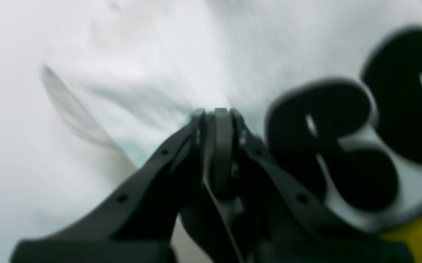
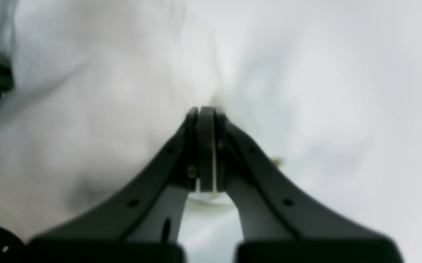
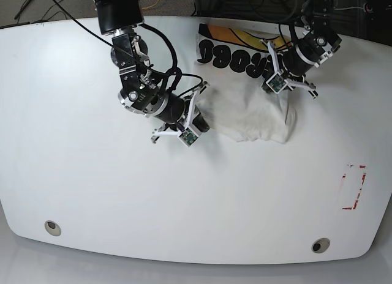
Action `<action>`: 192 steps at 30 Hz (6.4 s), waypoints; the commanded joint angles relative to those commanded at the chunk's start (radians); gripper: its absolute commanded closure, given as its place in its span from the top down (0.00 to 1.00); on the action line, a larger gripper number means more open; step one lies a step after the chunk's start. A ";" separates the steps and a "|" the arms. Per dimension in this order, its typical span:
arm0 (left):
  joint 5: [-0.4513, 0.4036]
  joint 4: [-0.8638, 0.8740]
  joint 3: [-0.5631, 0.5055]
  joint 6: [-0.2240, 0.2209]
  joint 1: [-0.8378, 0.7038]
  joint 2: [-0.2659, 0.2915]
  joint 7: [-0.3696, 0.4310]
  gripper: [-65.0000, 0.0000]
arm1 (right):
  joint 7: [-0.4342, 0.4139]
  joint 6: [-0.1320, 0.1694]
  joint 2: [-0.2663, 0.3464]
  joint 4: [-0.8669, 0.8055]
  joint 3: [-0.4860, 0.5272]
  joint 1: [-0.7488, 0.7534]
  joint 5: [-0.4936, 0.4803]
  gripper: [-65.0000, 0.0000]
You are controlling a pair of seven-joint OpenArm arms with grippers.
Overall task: Layout the t-shirt on the table in an organized manner, then fold the t-shirt properly
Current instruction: 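Release the bundle with the right gripper and press it with the left gripper, then push the folded bundle with the left gripper toward the table edge, then press the bundle at the table edge with the left gripper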
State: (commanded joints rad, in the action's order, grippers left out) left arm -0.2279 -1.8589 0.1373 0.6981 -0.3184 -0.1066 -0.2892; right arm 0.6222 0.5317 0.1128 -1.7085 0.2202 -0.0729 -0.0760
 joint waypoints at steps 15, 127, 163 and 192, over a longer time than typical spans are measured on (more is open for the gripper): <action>-0.002 0.008 0.061 -0.107 0.107 0.180 0.249 0.04 | -0.201 -0.031 0.000 -0.080 -0.158 0.117 0.206 0.00; 0.172 0.184 0.097 -0.294 -0.267 0.161 0.433 0.05 | -0.201 -0.020 -0.012 -0.147 -0.212 0.288 0.212 0.00; 0.181 0.275 0.509 -0.286 -0.164 0.063 0.433 0.05 | -0.201 -0.020 -0.012 -0.183 -0.210 0.330 0.212 0.00; 0.166 0.334 0.292 -0.174 0.064 0.063 0.310 0.05 | -0.201 -0.020 -0.012 -0.184 -0.213 0.331 0.212 0.00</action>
State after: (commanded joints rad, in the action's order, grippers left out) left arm -0.0621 -1.5244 0.4289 0.5240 -0.2539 -0.0437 0.0207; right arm 0.4212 0.5117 0.1005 -1.8926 0.0069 0.2585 0.1358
